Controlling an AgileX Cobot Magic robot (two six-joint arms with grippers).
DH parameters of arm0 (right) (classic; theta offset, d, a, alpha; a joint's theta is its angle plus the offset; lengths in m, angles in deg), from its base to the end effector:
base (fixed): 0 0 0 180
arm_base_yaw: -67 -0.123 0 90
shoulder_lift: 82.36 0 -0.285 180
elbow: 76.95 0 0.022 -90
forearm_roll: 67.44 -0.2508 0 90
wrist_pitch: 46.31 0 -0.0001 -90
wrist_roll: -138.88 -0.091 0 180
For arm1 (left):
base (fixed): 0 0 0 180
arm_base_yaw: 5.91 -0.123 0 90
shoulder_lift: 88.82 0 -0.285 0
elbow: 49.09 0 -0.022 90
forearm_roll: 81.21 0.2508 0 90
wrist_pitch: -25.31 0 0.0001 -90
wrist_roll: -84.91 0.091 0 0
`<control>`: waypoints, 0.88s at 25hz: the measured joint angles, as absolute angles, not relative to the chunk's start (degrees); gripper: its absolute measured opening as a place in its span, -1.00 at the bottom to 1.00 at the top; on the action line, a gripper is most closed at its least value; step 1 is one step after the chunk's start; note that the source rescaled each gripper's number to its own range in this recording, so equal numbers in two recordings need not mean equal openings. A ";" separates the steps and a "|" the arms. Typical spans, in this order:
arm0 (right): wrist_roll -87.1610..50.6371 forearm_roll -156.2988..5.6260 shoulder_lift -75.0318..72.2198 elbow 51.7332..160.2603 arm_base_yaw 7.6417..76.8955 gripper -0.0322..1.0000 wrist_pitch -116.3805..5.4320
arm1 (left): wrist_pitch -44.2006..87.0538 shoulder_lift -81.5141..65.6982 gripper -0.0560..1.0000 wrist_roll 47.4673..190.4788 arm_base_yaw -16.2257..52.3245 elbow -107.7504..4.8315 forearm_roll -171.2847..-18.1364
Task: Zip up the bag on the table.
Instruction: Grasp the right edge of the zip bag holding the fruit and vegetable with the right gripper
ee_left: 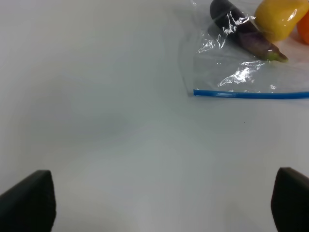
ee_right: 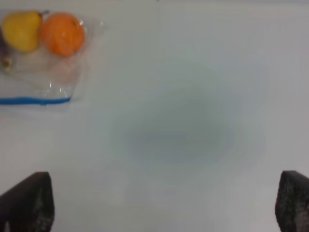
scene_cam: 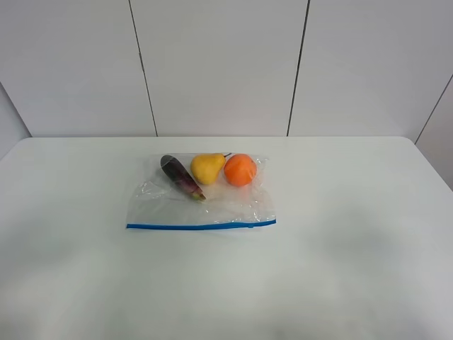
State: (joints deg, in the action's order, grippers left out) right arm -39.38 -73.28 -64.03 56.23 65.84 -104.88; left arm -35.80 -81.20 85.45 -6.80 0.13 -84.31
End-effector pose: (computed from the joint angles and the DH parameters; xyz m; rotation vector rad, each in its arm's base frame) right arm 0.0231 0.0084 0.2878 -0.0474 2.1564 0.1187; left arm -0.0042 -0.0044 0.2737 -0.0039 2.0578 -0.0495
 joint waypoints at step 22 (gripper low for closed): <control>-21.60 -102.23 24.28 90.63 61.41 0.88 -96.14 | -35.76 -81.20 1.00 85.45 -6.80 0.13 -84.31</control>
